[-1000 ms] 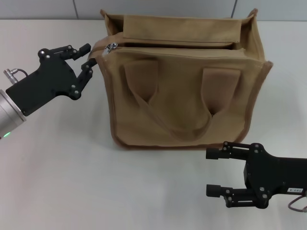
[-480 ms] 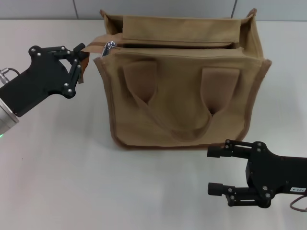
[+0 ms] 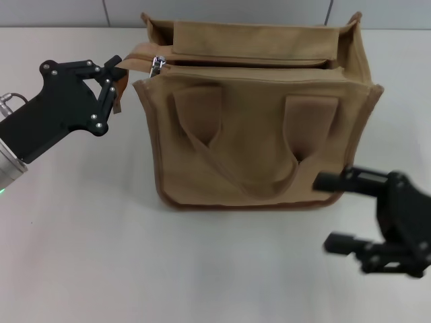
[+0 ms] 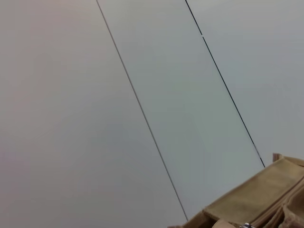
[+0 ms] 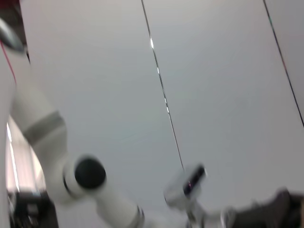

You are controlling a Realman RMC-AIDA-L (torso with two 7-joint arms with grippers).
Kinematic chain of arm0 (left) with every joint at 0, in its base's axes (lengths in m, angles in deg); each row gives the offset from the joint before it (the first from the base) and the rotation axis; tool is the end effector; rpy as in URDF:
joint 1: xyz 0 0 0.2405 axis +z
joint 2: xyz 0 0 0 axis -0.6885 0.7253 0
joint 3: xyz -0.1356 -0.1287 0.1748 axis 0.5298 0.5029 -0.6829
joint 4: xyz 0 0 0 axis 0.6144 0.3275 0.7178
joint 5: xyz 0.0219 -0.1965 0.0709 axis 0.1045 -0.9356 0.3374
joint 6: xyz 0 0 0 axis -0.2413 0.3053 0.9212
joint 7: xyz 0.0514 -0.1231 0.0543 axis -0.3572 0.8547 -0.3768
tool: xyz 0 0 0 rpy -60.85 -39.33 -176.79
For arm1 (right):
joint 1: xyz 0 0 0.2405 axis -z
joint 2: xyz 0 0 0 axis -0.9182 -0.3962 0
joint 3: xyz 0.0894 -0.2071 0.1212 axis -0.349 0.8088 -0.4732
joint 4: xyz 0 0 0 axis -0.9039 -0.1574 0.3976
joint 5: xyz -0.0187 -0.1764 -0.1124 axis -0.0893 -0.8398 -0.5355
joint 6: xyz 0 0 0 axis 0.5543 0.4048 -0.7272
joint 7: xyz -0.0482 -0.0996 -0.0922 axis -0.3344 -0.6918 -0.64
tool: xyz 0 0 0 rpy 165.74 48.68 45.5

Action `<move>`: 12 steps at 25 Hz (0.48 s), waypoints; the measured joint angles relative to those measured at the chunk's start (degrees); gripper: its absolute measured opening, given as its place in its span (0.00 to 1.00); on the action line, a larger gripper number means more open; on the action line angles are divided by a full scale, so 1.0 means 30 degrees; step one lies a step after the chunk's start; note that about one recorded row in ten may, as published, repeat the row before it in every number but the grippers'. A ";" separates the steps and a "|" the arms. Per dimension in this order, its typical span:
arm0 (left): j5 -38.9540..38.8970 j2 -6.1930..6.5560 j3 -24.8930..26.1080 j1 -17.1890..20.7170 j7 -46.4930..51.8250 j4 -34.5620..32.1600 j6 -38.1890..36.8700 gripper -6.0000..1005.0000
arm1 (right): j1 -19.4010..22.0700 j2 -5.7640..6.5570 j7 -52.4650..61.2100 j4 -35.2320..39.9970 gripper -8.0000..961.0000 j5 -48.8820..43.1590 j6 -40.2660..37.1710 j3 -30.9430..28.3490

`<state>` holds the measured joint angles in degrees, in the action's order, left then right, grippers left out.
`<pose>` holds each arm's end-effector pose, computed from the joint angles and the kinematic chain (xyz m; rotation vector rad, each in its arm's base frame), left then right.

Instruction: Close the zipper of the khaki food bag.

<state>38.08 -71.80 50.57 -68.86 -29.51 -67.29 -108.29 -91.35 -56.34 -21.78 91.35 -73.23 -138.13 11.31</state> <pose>-0.2828 0.3057 0.0102 -2.1043 0.1423 -0.8616 0.2464 0.2366 0.0097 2.7318 -0.3054 -1.4547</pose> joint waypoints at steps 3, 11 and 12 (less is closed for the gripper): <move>-0.0032 -0.0002 -0.0008 -0.0013 0.0031 0.0030 -0.0019 0.02 | -0.0265 0.0136 0.1976 0.0323 0.79 0.1469 -0.0728 0.0000; -0.0064 -0.0034 -0.0148 -0.0140 0.0130 0.0123 -0.0150 0.02 | -0.2830 0.0639 1.0223 0.2001 0.79 0.4554 -0.0267 0.0144; -0.0065 -0.0034 -0.0145 -0.0146 0.0154 0.0137 -0.0227 0.02 | -0.3239 0.0764 1.0880 0.2009 0.79 0.4479 0.0009 0.0227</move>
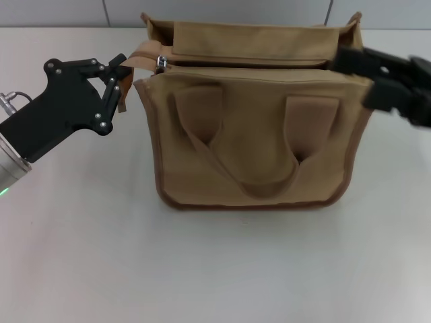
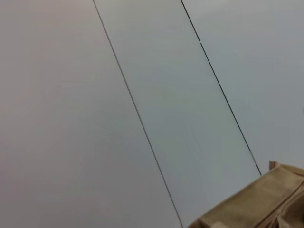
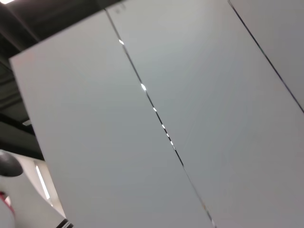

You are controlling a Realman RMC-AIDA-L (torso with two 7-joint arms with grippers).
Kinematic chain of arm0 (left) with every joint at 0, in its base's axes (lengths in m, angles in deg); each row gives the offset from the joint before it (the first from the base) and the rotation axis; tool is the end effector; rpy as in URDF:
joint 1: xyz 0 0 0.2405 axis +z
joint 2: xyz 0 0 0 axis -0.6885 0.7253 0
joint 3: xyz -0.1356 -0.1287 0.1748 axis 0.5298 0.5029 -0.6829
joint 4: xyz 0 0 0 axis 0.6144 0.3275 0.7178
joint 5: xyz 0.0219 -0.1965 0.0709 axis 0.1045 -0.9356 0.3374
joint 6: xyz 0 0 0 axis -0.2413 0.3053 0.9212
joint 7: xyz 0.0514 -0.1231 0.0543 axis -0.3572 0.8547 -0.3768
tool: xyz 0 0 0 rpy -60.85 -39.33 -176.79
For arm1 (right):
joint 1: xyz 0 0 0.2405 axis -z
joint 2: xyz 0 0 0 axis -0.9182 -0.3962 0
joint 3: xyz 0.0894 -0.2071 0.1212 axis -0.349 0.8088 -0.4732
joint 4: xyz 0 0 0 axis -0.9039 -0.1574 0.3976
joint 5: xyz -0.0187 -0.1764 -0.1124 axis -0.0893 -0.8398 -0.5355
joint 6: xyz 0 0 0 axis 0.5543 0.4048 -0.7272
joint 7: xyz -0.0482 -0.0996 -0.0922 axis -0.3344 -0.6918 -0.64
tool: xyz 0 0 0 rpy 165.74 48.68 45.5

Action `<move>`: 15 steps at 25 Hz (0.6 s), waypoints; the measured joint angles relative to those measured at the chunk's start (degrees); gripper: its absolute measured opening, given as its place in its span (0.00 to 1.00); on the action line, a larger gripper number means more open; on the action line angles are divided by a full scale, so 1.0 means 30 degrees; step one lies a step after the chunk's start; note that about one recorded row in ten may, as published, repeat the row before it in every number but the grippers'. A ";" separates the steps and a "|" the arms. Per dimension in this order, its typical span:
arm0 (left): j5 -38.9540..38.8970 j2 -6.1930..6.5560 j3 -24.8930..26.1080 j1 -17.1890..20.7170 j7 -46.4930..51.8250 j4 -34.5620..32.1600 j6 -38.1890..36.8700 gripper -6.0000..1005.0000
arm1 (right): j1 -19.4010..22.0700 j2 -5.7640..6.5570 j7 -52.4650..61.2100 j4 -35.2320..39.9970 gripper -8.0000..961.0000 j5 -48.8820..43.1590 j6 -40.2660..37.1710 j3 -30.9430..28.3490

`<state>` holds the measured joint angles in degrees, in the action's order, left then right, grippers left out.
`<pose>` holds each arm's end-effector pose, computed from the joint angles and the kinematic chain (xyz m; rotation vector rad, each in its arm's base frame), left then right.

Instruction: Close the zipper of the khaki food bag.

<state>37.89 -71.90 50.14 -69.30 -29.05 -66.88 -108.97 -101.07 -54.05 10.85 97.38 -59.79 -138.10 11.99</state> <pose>-0.2783 0.3058 0.0081 -2.1112 0.1434 -0.8907 0.1910 0.2994 0.0547 2.4784 -0.5641 -1.4508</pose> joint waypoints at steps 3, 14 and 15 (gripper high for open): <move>0.0000 -0.0001 0.0075 -0.0010 -0.0028 0.0093 -0.0225 0.02 | -0.1292 0.0337 0.1939 0.0227 0.79 -0.0544 0.1074 0.0394; -0.0017 -0.0002 0.0133 -0.0107 -0.0080 0.0413 -0.0630 0.03 | -0.4497 0.0850 0.8300 0.2682 0.79 -0.2013 0.4190 0.1584; -0.0138 -0.0001 0.0140 -0.0123 -0.0005 0.0423 -0.0683 0.03 | -0.4715 0.0864 0.8667 0.2749 0.79 -0.2211 0.4498 0.1727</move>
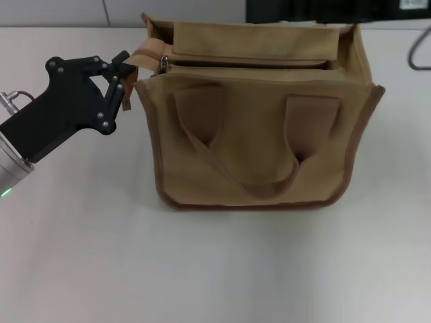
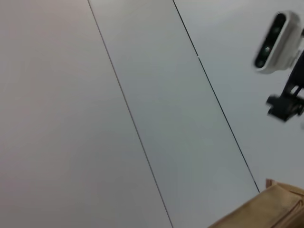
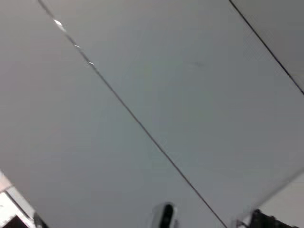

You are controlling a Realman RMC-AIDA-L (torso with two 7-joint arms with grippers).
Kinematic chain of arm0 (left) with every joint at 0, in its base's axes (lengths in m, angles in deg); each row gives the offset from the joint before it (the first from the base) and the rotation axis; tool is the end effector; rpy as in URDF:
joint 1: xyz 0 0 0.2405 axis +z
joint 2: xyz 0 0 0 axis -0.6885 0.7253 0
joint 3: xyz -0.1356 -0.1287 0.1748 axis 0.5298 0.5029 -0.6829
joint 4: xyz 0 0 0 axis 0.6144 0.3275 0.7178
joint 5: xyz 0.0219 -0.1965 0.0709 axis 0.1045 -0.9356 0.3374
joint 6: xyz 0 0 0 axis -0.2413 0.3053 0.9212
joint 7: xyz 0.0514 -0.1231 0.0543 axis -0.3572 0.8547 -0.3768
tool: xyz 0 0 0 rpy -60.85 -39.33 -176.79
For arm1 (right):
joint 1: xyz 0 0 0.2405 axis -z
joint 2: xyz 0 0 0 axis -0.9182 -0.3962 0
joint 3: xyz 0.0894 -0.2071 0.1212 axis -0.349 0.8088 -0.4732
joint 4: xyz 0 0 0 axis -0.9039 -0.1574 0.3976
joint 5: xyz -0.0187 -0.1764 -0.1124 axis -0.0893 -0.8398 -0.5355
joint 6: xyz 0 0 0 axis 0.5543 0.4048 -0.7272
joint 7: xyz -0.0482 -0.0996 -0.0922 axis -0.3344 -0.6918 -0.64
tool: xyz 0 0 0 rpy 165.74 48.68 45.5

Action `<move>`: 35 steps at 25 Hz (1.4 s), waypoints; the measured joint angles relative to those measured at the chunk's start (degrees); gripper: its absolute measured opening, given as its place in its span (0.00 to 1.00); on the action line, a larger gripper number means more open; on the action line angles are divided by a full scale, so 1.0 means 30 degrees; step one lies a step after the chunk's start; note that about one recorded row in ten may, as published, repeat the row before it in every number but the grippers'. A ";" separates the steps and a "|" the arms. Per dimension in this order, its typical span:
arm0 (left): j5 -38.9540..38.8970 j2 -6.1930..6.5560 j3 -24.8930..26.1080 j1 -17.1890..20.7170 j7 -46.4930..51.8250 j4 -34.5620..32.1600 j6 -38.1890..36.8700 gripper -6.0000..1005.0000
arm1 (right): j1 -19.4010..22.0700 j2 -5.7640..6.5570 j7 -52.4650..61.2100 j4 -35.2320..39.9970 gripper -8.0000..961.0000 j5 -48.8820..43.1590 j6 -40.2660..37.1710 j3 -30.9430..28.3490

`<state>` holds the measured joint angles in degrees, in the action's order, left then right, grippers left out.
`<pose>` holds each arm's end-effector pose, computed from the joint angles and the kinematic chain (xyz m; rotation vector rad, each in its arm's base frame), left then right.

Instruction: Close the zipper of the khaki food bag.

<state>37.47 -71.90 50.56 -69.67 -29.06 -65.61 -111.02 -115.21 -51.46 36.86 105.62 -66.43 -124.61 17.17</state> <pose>-0.2731 0.3033 0.0076 -2.0979 0.1462 -0.9460 0.1138 0.3724 0.0564 2.5637 -0.8513 -0.9826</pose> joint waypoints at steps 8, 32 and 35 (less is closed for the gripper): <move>-0.0628 0.0000 0.0005 -0.0041 0.0051 0.0321 -0.0122 0.03 | -0.1897 -0.0117 0.2379 -0.0112 0.79 -0.2238 0.3050 0.1683; -0.0837 0.0000 -0.0024 -0.0582 0.1270 0.0473 -0.1127 0.03 | -0.2808 -0.0976 0.3870 -0.0869 0.79 -0.2849 0.6712 0.4480; -0.0842 -0.0001 -0.0118 -0.0657 0.1278 0.0470 -0.1280 0.03 | -0.2888 -0.1073 0.3819 -0.1056 0.79 -0.2857 0.6805 0.4486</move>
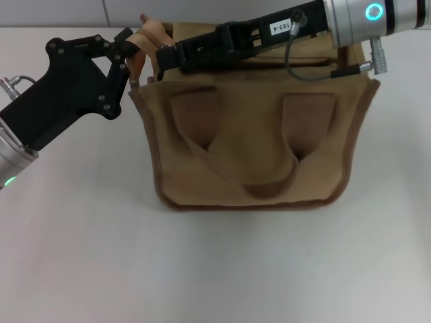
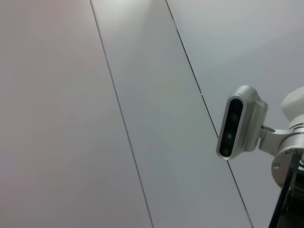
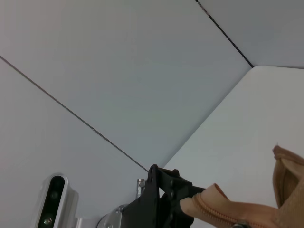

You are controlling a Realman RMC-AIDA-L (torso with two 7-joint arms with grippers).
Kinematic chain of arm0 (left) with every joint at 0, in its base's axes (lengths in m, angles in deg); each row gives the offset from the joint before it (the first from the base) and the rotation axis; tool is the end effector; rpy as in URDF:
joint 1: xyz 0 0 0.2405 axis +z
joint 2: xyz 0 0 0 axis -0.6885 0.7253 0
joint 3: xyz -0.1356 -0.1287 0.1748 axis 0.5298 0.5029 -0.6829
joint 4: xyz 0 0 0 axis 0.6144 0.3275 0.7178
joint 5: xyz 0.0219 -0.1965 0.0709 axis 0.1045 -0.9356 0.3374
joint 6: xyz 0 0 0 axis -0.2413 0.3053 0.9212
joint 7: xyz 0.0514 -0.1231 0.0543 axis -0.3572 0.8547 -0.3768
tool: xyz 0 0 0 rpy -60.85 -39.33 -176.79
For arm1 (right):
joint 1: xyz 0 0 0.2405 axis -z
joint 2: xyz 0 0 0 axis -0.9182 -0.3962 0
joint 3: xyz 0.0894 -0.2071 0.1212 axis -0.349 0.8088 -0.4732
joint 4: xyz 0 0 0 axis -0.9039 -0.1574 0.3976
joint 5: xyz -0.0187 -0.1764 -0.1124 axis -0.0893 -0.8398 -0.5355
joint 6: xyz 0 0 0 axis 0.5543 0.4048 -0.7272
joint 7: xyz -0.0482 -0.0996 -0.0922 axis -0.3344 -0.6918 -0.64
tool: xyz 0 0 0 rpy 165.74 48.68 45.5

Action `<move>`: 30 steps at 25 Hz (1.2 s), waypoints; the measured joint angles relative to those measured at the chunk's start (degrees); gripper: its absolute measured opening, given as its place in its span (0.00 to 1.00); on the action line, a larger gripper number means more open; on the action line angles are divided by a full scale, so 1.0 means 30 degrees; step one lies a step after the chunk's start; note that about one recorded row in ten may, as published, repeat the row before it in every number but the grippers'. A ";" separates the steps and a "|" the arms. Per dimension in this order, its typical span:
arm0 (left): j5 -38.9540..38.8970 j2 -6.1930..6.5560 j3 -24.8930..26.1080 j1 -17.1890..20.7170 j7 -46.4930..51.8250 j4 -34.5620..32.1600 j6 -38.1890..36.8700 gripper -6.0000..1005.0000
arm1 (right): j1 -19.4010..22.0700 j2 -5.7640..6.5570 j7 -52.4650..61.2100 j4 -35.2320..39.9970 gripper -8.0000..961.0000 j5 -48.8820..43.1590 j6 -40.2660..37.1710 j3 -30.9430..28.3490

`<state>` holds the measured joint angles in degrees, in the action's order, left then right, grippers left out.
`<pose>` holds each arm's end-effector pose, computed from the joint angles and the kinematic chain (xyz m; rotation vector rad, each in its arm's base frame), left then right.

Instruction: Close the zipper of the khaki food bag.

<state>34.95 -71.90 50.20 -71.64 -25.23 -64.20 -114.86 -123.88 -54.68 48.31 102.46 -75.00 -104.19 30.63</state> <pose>-0.2556 0.3067 0.0113 -2.0760 0.1263 -1.0993 0.0763 0.4030 -0.0215 2.6854 -1.1570 -0.5852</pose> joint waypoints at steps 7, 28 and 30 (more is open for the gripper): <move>-0.0020 0.0001 0.0028 -0.0139 0.0084 0.0058 -0.0120 0.03 | 0.0001 -0.0136 -0.0041 0.0105 0.79 0.0074 -0.0001 0.0001; 0.0055 0.0002 -0.0044 -0.0944 0.2069 -0.0069 -0.0210 0.04 | 0.0172 -0.0197 -0.0436 0.0201 0.79 0.0217 -0.0015 -0.0140; 0.0053 0.0002 -0.0052 -0.0965 0.2079 -0.0051 -0.0376 0.04 | 0.0179 -0.0235 -0.0506 0.0201 0.79 0.0217 -0.0016 -0.0166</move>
<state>35.11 -71.90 50.05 -74.54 -18.99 -64.36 -115.99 -123.34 -55.38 46.79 103.06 -74.34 -104.24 30.13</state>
